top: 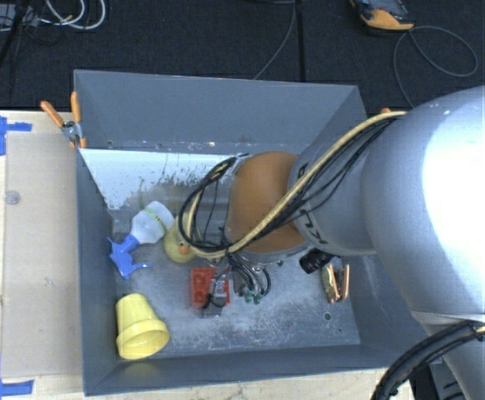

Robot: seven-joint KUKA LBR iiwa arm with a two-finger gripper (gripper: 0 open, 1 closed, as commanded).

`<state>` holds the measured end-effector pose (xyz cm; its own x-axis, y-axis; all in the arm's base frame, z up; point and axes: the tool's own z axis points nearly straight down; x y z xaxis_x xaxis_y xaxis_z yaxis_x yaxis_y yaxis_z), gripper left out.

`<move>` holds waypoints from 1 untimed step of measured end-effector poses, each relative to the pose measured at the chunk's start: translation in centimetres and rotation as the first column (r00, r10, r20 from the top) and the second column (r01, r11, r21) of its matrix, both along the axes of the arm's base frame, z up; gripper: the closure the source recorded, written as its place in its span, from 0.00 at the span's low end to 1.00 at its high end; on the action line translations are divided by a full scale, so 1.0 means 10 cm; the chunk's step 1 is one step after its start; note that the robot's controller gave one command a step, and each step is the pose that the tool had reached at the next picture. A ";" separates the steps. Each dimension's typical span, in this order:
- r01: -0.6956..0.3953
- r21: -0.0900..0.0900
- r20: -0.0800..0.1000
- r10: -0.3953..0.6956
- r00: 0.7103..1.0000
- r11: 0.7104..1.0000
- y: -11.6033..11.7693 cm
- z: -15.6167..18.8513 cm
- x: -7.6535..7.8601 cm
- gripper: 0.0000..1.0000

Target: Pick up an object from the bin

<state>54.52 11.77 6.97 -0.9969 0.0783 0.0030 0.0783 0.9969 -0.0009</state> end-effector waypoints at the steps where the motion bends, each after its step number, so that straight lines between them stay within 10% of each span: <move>1: -0.001 0.000 0.000 0.001 1.000 1.000 0.00 0.00 0.00 1.00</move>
Offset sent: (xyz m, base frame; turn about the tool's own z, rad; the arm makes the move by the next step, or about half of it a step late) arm 0.0155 0.0105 0.1037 -0.0597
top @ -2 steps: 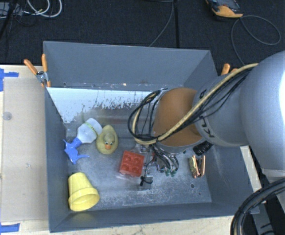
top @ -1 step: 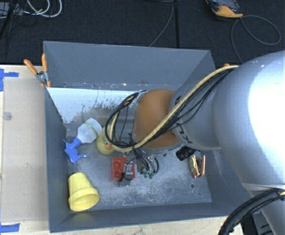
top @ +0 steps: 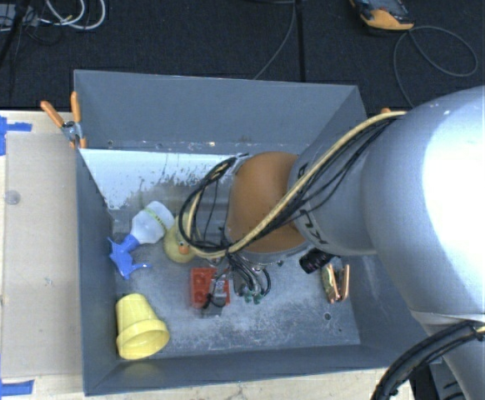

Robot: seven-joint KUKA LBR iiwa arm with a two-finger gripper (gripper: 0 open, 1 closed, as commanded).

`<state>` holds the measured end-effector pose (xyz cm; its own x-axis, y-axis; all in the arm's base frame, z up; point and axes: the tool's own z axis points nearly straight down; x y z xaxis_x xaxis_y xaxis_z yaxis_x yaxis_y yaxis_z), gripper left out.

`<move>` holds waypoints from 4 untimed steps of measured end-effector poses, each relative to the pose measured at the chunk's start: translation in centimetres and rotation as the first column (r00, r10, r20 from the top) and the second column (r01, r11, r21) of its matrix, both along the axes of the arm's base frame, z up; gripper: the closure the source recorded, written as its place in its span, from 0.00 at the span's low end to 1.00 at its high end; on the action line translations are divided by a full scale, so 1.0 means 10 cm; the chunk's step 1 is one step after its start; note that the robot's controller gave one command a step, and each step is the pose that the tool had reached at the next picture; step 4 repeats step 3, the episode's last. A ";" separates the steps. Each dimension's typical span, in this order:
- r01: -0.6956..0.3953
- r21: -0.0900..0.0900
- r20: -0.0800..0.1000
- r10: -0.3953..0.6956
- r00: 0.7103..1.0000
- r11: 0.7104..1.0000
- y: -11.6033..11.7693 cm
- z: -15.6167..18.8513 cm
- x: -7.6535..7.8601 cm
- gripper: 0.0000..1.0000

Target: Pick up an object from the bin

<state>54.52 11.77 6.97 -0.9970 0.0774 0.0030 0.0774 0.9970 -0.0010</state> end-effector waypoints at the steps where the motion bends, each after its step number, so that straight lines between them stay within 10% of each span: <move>1: -0.059 0.000 0.000 0.059 0.998 0.998 0.10 1.03 0.16 1.00; 2: -0.060 0.000 0.000 0.060 0.998 0.998 0.10 1.03 0.16 1.00; 3: -0.012 0.000 0.002 0.012 1.000 1.000 0.11 2.35 0.39 1.00; 4: -0.012 0.000 0.002 0.012 1.000 1.000 0.11 2.35 0.39 1.00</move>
Offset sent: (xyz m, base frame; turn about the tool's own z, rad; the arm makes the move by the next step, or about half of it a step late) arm 0.0000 0.0000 0.0000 0.0000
